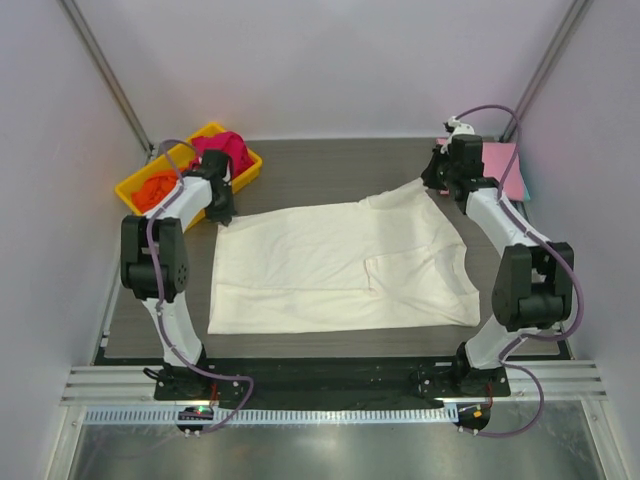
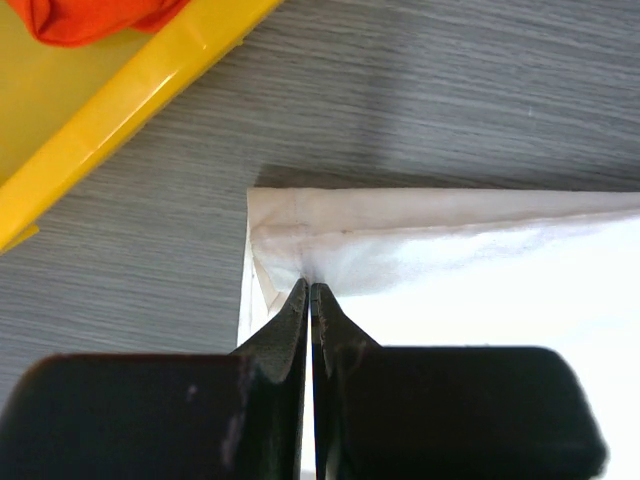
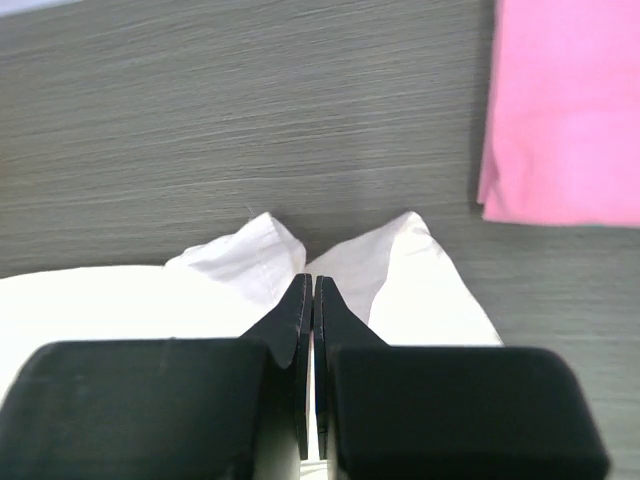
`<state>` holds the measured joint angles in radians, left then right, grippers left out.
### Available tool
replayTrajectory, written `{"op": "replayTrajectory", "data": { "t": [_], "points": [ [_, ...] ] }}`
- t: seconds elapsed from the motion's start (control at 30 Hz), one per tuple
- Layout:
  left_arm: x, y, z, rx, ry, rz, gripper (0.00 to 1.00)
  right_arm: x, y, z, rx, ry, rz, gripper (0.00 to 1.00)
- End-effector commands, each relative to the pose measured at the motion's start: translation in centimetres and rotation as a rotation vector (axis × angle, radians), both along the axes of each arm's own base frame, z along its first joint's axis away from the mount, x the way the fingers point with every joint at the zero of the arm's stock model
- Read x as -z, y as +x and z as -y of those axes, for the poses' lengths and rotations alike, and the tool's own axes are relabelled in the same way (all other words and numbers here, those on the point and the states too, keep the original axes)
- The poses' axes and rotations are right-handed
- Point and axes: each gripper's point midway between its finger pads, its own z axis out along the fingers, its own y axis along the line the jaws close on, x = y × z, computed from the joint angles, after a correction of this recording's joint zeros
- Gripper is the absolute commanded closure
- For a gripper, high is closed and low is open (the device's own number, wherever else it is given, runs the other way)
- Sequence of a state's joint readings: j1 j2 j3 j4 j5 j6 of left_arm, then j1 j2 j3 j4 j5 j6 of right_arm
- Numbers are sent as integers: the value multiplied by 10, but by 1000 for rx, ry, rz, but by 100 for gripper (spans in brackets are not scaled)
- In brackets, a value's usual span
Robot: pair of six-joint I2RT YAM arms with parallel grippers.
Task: Fold and stack the t-shirts
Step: Fold the tshirt
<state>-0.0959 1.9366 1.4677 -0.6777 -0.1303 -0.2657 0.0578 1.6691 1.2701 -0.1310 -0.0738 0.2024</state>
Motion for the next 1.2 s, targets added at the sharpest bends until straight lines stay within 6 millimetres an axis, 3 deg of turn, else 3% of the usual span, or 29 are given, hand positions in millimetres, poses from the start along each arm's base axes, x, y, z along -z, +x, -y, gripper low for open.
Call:
{"op": "replayTrajectory", "data": {
  "t": [0.0, 0.1, 0.27, 0.6, 0.93, 1.17],
  "points": [
    [-30, 9, -1, -38, -23, 117, 100, -31, -17, 20, 111, -27, 77, 99],
    [-39, 8, -7, -61, -30, 146, 100, -41, -33, 27, 158, -25, 102, 99],
    [-44, -4, -12, -64, -14, 149, 100, -42, -58, 33, 211, 3, 102, 99],
    [-45, -28, -11, -67, -35, 154, 100, -10, -119, 50, 341, 20, -10, 99],
    [-39, -47, -13, -73, -30, 127, 100, 7, -156, 59, 441, 44, -74, 99],
    [-37, -59, -3, -83, -90, 121, 100, 6, -174, 63, 494, 66, -93, 99]
  ]
}}
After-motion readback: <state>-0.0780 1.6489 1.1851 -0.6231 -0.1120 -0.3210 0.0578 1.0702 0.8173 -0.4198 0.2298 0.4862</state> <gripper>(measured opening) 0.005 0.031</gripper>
